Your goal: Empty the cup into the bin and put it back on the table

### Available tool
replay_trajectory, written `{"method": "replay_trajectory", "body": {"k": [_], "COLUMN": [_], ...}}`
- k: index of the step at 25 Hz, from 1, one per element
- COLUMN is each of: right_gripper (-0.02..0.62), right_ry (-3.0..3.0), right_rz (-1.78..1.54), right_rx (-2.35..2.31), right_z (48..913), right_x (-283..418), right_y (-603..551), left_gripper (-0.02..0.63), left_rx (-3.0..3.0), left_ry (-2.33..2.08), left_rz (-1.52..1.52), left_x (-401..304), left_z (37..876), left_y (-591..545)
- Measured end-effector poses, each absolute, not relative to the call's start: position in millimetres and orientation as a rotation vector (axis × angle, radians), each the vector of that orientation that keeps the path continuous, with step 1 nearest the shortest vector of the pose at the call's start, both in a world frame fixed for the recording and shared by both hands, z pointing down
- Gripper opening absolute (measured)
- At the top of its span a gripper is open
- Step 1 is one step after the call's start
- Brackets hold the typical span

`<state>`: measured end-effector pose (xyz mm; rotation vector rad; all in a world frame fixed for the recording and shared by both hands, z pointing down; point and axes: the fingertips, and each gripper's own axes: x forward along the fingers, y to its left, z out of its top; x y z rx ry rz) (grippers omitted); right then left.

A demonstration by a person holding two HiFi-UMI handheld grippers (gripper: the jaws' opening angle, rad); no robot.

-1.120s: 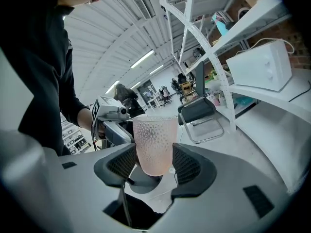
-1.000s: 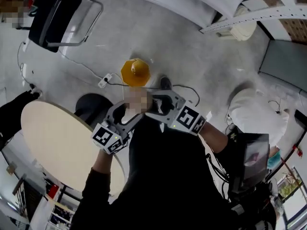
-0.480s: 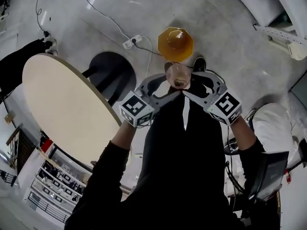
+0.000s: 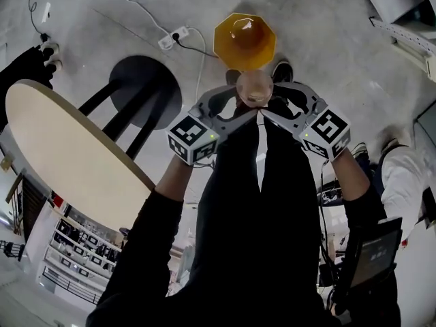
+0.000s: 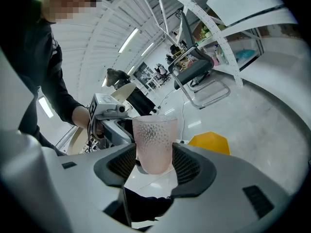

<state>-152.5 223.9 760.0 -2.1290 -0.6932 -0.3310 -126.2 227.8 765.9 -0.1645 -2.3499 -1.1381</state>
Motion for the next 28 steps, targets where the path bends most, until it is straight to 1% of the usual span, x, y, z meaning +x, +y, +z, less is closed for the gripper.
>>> {"method": "replay_trajectory", "body": {"k": [12,19,28], "right_gripper": [0.238,0.238,0.233], "right_ry": [-0.665,-0.641,-0.633], "right_rz": [-0.313,-0.286,-0.199], "right_rx": [-2.069,-2.009,-1.888], "right_z": [811.6,829.4,837.0], "right_x": [-153.4,-152.4,-151.8], "right_y": [225.0,225.0,232.6], "left_gripper": [0.273,0.273,0.273], "left_rx": [-0.211,-0.215,-0.275], "left_ry": [-2.304,-2.256,-2.143], "left_rz": [-1.278,-1.346,-1.553], "left_x": [-125.7,-124.6,-121.7], "left_z": [818.0,835.0,842.8], "left_y": [228.3,228.2,235.9]}}
